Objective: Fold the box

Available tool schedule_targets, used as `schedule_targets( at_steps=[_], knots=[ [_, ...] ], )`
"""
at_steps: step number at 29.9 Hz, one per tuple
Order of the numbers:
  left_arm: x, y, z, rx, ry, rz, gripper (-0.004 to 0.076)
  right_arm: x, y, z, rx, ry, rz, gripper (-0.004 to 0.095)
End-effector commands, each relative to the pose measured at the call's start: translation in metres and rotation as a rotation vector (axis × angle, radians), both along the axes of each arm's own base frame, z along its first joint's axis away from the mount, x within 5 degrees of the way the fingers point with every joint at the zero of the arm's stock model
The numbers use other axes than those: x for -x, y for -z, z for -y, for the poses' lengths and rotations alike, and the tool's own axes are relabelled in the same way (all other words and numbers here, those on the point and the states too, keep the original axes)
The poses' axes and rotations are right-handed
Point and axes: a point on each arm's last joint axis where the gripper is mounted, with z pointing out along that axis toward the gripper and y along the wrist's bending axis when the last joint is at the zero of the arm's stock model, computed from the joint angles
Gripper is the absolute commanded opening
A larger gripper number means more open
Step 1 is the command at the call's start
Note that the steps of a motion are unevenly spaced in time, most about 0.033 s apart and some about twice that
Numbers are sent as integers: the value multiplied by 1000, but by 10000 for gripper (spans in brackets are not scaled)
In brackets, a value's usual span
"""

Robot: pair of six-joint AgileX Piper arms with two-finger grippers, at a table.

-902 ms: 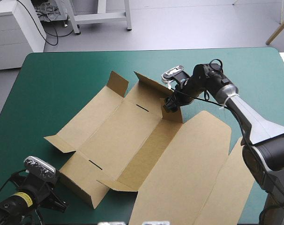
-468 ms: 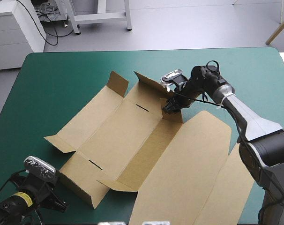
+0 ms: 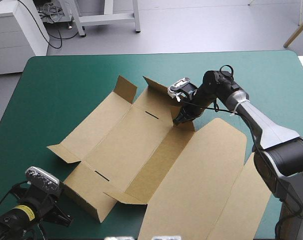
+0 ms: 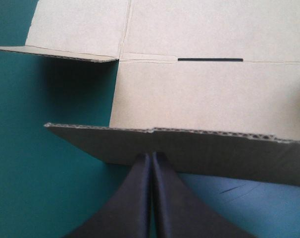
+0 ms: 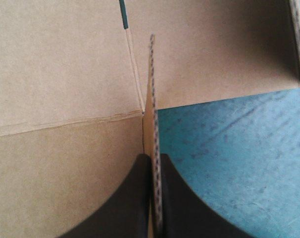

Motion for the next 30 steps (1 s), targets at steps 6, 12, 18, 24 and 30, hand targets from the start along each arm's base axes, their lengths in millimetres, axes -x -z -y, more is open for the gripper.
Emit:
schedule_targets(
  at_steps=[6, 12, 18, 24, 30],
  knots=[
    [-4, -12, 2, 31, 5, 63, -10, 2, -31, 2, -15, -96, 156, -19],
    [-4, -12, 2, 31, 5, 63, -10, -7, -35, 0, -9, -169, 310, -19],
    [-4, -12, 2, 31, 5, 63, -10, -10, -40, -5, 16, -384, 471, -19],
    [-4, -12, 2, 30, 5, 65, -10, -6, -47, -24, -28, -570, 620, -19],
    [-4, -12, 2, 30, 5, 65, -10, 5, -45, -53, -3, -732, 702, -20]
  ],
)
